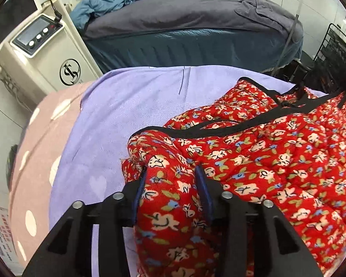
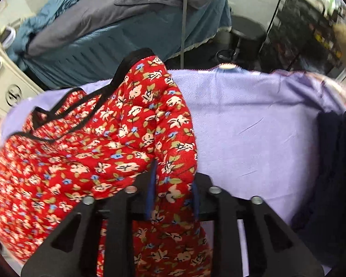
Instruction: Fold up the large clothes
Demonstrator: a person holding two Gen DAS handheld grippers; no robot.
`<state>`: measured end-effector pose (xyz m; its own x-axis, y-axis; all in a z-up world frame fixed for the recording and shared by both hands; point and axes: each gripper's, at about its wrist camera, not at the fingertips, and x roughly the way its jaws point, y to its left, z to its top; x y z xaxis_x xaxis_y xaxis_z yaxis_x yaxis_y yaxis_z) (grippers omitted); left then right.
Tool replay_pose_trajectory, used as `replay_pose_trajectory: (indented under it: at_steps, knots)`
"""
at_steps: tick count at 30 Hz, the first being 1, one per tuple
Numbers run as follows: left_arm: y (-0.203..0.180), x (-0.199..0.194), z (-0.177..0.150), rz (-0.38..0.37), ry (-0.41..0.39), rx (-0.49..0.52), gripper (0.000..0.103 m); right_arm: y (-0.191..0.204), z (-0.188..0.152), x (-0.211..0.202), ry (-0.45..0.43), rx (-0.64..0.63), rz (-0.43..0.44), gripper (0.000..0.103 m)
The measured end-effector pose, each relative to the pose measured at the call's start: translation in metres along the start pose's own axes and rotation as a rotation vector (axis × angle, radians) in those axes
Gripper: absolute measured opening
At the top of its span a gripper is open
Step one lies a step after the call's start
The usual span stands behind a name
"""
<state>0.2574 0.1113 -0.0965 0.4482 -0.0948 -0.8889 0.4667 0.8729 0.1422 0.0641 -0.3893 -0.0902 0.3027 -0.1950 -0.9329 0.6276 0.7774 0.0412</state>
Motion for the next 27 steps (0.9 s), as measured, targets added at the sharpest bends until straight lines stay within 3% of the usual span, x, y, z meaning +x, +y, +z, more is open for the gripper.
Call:
replay_pose_trajectory:
  at_steps: [3, 7, 9, 11, 14, 16, 20, 23, 27]
  knots:
    - [0.000, 0.006, 0.001, 0.025, -0.021, -0.008, 0.052, -0.001, -0.002, -0.023, -0.031, 0.026, -0.019, 0.062]
    - [0.001, 0.011, 0.007, 0.041, -0.051, -0.022, 0.056, 0.013, -0.012, -0.070, -0.152, 0.017, -0.053, 0.068]
    - [-0.004, 0.017, 0.010, 0.053, -0.049, -0.010, 0.059, 0.033, -0.023, -0.091, -0.190, -0.034, 0.031, 0.069]
    - [-0.006, 0.017, 0.011, 0.073, -0.052, 0.005, 0.061, 0.068, -0.041, -0.108, -0.195, -0.166, 0.139, 0.069]
    - [0.001, 0.004, 0.013, 0.052, -0.048, -0.016, 0.066, 0.123, -0.072, -0.115, -0.122, -0.376, 0.303, 0.072]
    - [0.019, -0.017, 0.015, 0.002, -0.062, -0.088, 0.074, 0.151, -0.090, -0.113, -0.073, -0.453, 0.354, 0.072]
    - [0.053, -0.075, 0.003, -0.086, -0.171, -0.227, 0.088, 0.188, -0.113, -0.099, -0.006, -0.535, 0.260, 0.072]
    - [0.052, -0.119, -0.021, -0.110, -0.233, -0.188, 0.088, 0.190, -0.115, -0.092, 0.010, -0.501, 0.240, 0.077]
    - [0.006, -0.135, -0.071, -0.133, -0.186, -0.036, 0.088, 0.176, -0.102, -0.075, 0.065, -0.394, 0.263, 0.082]
